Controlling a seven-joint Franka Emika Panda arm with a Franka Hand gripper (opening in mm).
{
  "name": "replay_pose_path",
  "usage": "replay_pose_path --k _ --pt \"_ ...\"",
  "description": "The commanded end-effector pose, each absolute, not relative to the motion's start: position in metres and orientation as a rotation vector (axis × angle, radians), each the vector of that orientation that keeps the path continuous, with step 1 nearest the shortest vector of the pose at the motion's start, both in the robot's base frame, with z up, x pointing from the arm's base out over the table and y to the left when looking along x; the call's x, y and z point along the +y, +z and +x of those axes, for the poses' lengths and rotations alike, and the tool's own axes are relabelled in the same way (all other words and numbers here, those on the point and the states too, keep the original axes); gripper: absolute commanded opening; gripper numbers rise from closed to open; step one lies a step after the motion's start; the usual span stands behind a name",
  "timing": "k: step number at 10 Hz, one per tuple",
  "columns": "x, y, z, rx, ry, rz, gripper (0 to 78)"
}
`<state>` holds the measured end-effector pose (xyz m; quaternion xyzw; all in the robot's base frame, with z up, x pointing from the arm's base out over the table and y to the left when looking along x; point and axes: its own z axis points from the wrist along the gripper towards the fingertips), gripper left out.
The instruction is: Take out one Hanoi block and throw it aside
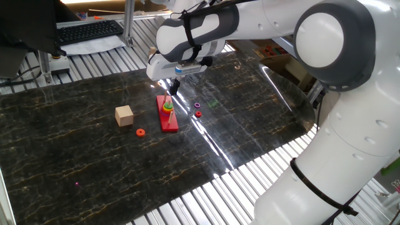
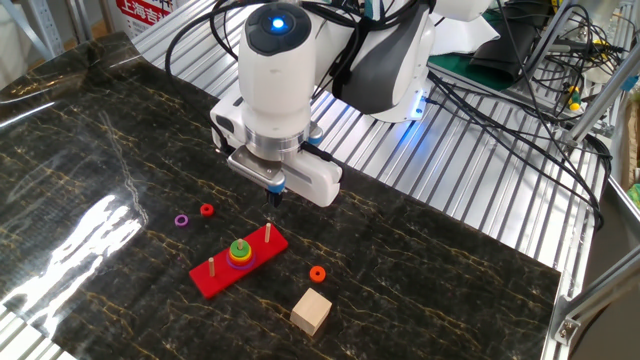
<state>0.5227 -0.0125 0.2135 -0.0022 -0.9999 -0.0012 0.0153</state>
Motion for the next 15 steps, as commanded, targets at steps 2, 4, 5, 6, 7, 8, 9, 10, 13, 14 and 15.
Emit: replay_pose_path --k 2,4,5,6,7,8,9,10,13,14,15 --pt "-0.0127 0.2143 0.5234 -3.114 -0.004 -0.004 0.0" --pt "-0.0127 0.2141 0.5233 -3.114 -0.003 -0.005 0.0" --pt "-0.0127 0.2139 0.5233 -3.114 -0.003 -0.006 0.0" --pt "-0.0127 0.2139 0.5233 -3.114 -0.003 -0.006 0.0" --pt "-0.0127 0.2133 0.5232 -3.115 -0.003 -0.007 0.0" --pt "-0.0127 0.2131 0.5231 -3.115 -0.003 -0.007 0.0" --pt "-0.0127 0.2129 0.5231 -3.115 -0.003 -0.006 0.0" --pt "-0.0127 0.2123 0.523 -3.116 -0.003 -0.008 0.0" --pt "-0.0128 0.211 0.5227 -3.117 -0.002 -0.009 0.0" --pt "-0.0128 0.2107 0.5227 -3.117 -0.002 -0.009 0.0" --pt "-0.0128 0.21 0.5225 -3.118 -0.003 -0.007 0.0"
